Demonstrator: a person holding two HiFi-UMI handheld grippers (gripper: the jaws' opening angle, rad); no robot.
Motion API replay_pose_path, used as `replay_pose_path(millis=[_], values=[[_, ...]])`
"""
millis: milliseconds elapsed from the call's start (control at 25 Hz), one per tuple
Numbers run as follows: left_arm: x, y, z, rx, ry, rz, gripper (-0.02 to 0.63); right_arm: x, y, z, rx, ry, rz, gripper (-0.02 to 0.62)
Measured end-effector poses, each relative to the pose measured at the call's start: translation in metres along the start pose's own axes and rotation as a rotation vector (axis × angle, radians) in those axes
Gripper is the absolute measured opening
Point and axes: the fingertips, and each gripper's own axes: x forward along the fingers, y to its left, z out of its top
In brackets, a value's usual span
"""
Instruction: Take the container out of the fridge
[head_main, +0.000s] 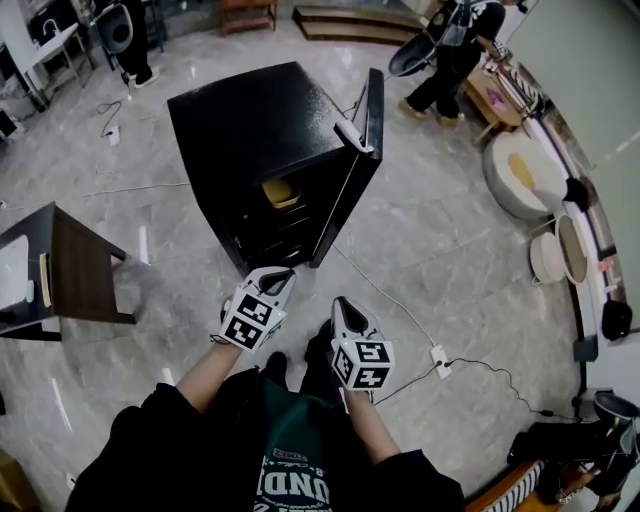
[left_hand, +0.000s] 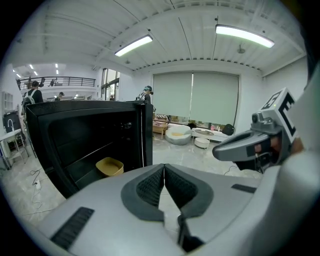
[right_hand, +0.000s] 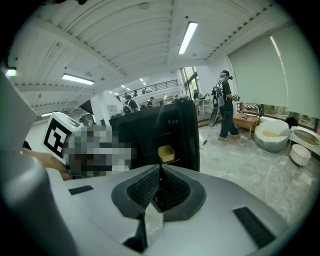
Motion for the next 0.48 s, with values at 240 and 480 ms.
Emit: replay_pose_path(millis=[240, 480], values=[[0.013, 0.017, 0.003, -0.011, 0.019, 0.034, 0.014, 0.021, -0.009, 0.009, -0.001, 0.008, 0.034, 0.035], [0.020, 0.027, 0.003, -0.014, 0.026, 0.056, 0.014, 0.030, -0.014, 0.009, -0.001, 0.021, 0.050, 0.035]])
